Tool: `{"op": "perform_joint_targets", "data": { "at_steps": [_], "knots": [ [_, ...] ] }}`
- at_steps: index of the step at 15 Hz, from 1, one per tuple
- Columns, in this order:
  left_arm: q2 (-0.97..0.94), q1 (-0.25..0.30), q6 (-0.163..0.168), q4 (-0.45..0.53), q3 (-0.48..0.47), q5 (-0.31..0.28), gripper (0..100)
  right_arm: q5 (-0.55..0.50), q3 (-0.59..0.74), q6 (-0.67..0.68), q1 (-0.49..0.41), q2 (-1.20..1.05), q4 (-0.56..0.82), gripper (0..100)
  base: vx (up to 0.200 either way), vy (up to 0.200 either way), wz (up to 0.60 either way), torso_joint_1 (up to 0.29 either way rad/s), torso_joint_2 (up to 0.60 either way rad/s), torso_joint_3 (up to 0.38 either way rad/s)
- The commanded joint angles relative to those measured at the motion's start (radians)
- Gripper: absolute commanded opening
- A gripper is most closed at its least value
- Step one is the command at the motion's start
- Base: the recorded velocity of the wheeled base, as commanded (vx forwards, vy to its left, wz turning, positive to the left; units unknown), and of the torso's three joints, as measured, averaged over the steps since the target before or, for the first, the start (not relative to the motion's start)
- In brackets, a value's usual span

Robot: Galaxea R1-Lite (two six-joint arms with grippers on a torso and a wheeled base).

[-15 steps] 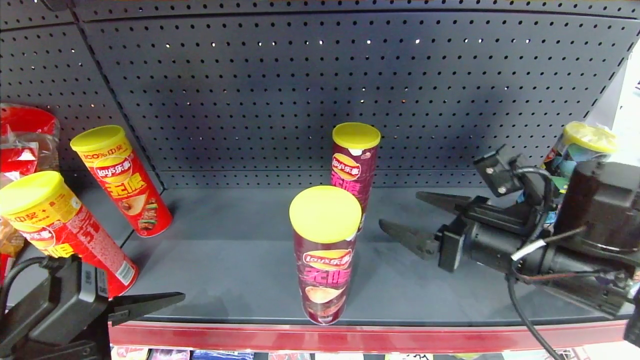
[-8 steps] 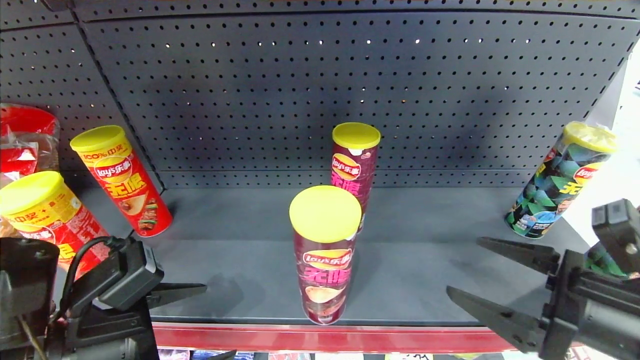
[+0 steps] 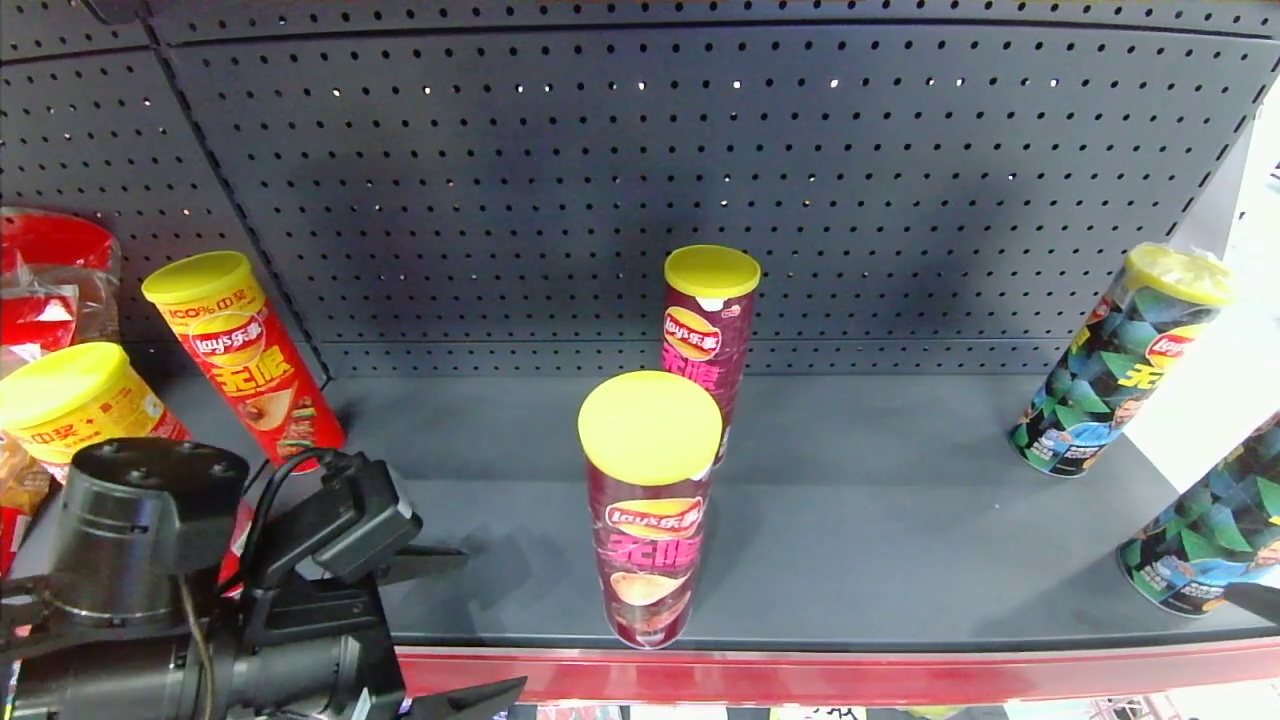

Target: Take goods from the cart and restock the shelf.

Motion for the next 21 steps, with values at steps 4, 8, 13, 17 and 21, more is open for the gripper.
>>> {"op": "perform_joint_targets", "data": {
  "at_steps": [4,8,13,17,21],
  "knots": [
    [0.126,-0.013,0.003,-0.010,-0.050,0.040,100,-0.001,-0.021,0.010,-0.072,-0.186,0.077,100,0.000,0.000,0.00,0.000,0.00,0.000],
    [0.180,-0.008,0.003,-0.008,-0.125,0.086,100,-0.001,-0.018,0.012,-0.074,-0.193,0.079,100,0.000,0.000,0.00,0.000,0.00,0.000],
    [0.203,-0.013,0.003,-0.010,-0.137,0.092,100,-0.004,-0.018,0.012,-0.074,-0.195,0.079,100,0.000,0.000,0.00,0.000,0.00,0.000],
    [0.249,-0.017,0.003,-0.010,-0.196,0.094,100,-0.015,-0.013,0.012,-0.074,-0.196,0.079,100,0.000,0.000,0.00,0.000,0.00,0.000],
    [0.272,-0.042,0.003,-0.010,-0.211,0.094,100,-0.018,-0.012,0.013,-0.074,-0.196,0.079,100,0.000,0.000,0.00,0.000,0.00,0.000]
  ]
}}
